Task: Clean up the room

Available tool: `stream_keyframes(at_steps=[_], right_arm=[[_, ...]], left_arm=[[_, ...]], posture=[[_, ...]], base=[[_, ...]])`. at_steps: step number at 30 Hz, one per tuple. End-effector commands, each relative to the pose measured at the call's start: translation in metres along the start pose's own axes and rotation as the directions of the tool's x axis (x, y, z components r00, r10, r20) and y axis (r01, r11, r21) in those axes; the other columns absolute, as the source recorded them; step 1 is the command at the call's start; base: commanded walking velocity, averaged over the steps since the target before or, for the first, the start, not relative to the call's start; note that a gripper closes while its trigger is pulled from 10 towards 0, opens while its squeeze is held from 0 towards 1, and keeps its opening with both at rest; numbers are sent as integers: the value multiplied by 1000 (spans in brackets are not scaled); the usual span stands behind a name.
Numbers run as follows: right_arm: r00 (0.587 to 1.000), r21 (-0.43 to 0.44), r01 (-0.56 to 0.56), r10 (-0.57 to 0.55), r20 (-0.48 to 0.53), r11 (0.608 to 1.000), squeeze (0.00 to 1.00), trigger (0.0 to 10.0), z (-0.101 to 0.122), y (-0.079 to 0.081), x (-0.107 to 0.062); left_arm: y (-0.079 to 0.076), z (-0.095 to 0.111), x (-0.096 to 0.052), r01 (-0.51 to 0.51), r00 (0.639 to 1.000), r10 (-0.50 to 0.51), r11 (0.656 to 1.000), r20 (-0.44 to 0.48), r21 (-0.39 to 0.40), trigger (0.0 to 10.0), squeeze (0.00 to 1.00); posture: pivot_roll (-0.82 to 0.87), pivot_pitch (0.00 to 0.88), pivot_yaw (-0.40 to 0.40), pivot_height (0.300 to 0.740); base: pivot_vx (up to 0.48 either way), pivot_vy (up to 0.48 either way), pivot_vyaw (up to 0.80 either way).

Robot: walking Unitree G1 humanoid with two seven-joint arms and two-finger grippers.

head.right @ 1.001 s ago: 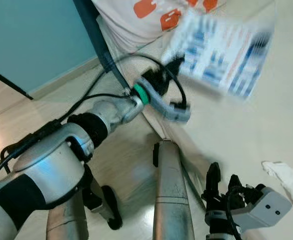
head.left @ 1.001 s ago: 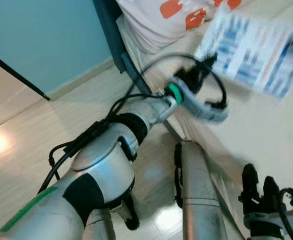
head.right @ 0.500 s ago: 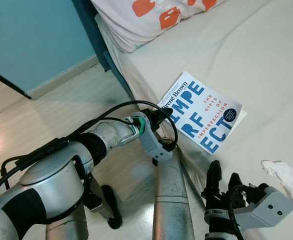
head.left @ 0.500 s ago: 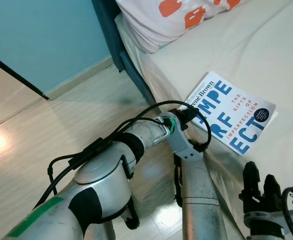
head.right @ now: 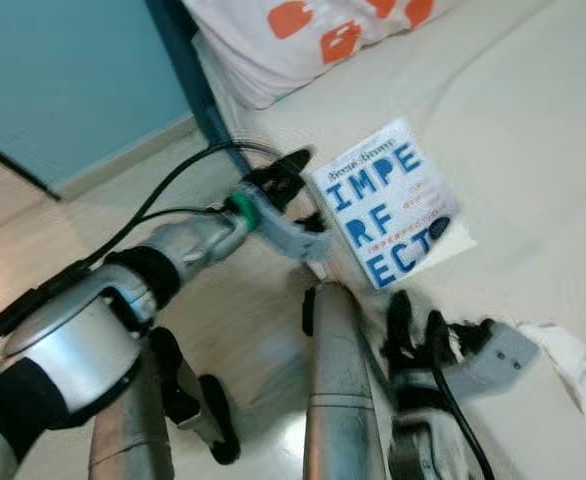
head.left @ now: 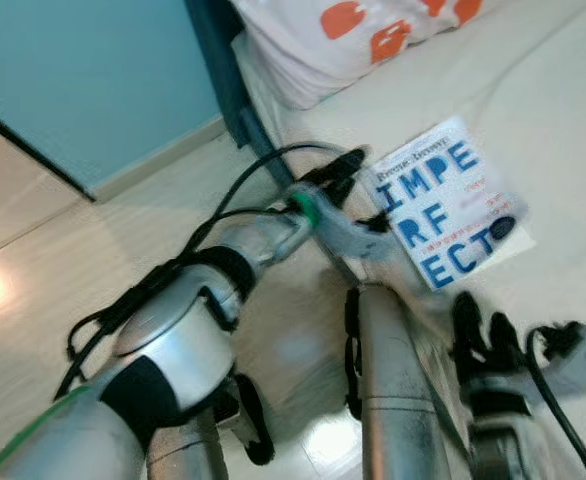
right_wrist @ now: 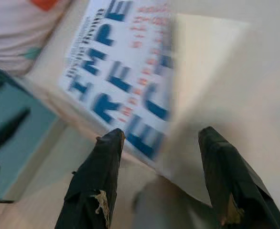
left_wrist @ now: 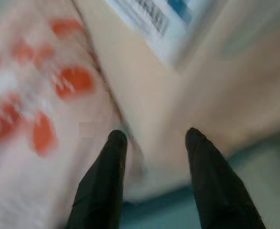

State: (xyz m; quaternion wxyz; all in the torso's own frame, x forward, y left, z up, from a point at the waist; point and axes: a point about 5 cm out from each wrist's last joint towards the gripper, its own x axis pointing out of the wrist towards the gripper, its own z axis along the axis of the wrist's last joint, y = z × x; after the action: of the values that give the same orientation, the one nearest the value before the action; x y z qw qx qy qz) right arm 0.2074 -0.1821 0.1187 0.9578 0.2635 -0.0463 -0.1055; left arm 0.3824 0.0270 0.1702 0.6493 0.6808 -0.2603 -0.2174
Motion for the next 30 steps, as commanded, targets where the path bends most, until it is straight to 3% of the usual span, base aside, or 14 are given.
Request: stream_keyframes(at_steps=[1,2,3,4,5,7,9,10,12,14,15,22,27,30], right_arm=[[999,23,11,-10,-51,1000,0,10000,-9,-6,11],[999,23,11,-10,-51,1000,0,10000,-9,-6,11],[999,38,-17,19,-49,999,0,10000,-8,-5,30],[999,38,-17,19,-49,999,0,10000,-8,-5,30],[998,72,-13,17,-52,997,0,10000,-9,-7,42],[998,72,-13,17,-52,997,0,10000,-9,-7,42],[998,124,7,1,-60,992,0,10000,-11,-10,59],[998,124,7,1,-60,992,0,10000,-11,-10,59],[997,136,64,-58,-47,989,0,10000,-11,-17,75],[996,136,79,-74,-41,988,0,10000,-11,-19,79],[995,117,95,-92,-26,989,1000,10000,-10,-21,80],[995,-142,-25,37,88,990,1000,10000,7,-10,62],[993,-141,-81,91,69,987,1000,10000,6,-6,42],[996,-73,-90,92,17,993,1000,10000,-1,-12,15]], left_arm=[[-31,-23,-27,134,986,-150,971,-67,-198,10000,0],[-31,-23,-27,134,986,-150,971,-67,-198,10000,0],[-48,-44,-51,131,971,-200,906,-134,-403,10000,0],[-48,-44,-51,131,971,-200,906,-134,-403,10000,0],[-53,-53,-64,64,970,-178,839,-162,-541,10000,0],[-53,-53,-64,64,970,-178,839,-162,-541,10000,0],[-54,-63,-81,-67,972,-106,727,-208,-683,10000,0],[-54,-63,-81,-67,972,-106,727,-208,-683,10000,0],[-46,-65,-99,-230,958,2,601,-286,-766,10000,0],[-42,-65,-106,-264,953,28,562,-301,-784,10000,0],[-38,-63,-113,-288,948,43,532,-314,-796,10000,0],[-33,-66,-133,-295,946,44,527,-321,-797,10000,0],[-33,-66,-132,-291,948,49,529,-314,-797,10000,0],[-28,-61,-130,-301,949,66,469,-307,-831,10000,0]], posture=[[-220,242,95,576],[-220,242,95,576],[-170,225,68,576],[-170,225,68,576],[-140,217,52,576],[-140,217,52,576],[-84,203,23,576],[-84,203,23,576],[-15,187,-7,576],[-15,187,-7,576],[5,181,-11,576],[5,175,2,576],[-18,175,11,576],[-28,175,17,576]], base=[[0,0,0],[0,0,0],[0,0,0],[0,0,0],[0,0,0],[0,0,0],[0,0,0],[0,0,0],[0,0,0],[0,0,0],[0,0,0],[0,0,0],[0,0,0],[0,0,0]])
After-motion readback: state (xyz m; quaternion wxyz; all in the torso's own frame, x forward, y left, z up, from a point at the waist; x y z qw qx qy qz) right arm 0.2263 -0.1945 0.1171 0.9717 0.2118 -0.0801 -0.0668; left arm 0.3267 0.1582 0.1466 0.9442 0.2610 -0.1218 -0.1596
